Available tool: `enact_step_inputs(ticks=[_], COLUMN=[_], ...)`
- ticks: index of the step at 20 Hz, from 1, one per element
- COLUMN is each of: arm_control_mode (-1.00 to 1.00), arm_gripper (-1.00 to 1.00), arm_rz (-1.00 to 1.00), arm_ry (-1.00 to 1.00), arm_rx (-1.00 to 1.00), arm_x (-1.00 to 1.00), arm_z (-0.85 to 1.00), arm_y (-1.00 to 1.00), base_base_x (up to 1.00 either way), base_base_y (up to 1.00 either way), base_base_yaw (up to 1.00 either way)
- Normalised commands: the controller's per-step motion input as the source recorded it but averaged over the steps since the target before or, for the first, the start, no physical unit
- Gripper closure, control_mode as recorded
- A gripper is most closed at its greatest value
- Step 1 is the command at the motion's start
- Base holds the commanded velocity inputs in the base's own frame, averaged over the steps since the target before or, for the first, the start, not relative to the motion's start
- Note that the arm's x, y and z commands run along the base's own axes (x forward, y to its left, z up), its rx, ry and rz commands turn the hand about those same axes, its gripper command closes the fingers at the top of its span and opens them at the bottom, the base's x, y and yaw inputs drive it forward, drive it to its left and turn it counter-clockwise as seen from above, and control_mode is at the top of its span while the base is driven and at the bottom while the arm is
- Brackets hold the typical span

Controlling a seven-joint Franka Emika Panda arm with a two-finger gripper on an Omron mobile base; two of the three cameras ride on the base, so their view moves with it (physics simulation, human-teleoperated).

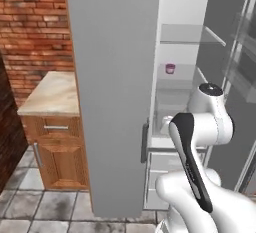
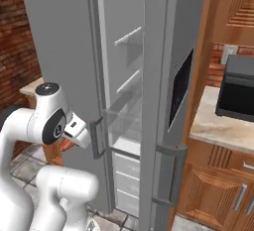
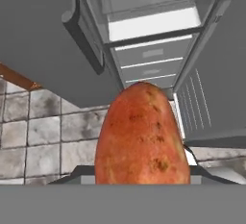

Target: Place the sweet potato and tomato inside the fridge drawer. Close the drawer after placing the vegetables.

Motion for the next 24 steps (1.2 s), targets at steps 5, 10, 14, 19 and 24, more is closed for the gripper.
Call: enact_step_inputs(ticks=[5,10,14,19,24], arm_control_mode=[1.00,1.00,1.00,1.00,-1.00], arm_gripper=[1.00,1.00,1.00,1.00,1.00], arm_rz=[0.00,0.00,0.00,0.00,-0.01], arm_ry=[0.00,0.00,0.00,0.00,0.00], arm_rx=[0.00,0.00,0.00,0.00,0.00], arm_x=[0.00,0.00,0.00,0.00,0.03], arm_z=[0.00,0.00,0.00,0.00,0.03], arm_y=[0.00,0.00,0.00,0.00,0.00], base_base_x=[0.62,0.32,0.40,0.42,0.16], base_base_y=[0.30,-0.03,0.08,0.08,0.00], base_base_yaw=[-0.38,-0.28,-0.26,-0.24,-0.11])
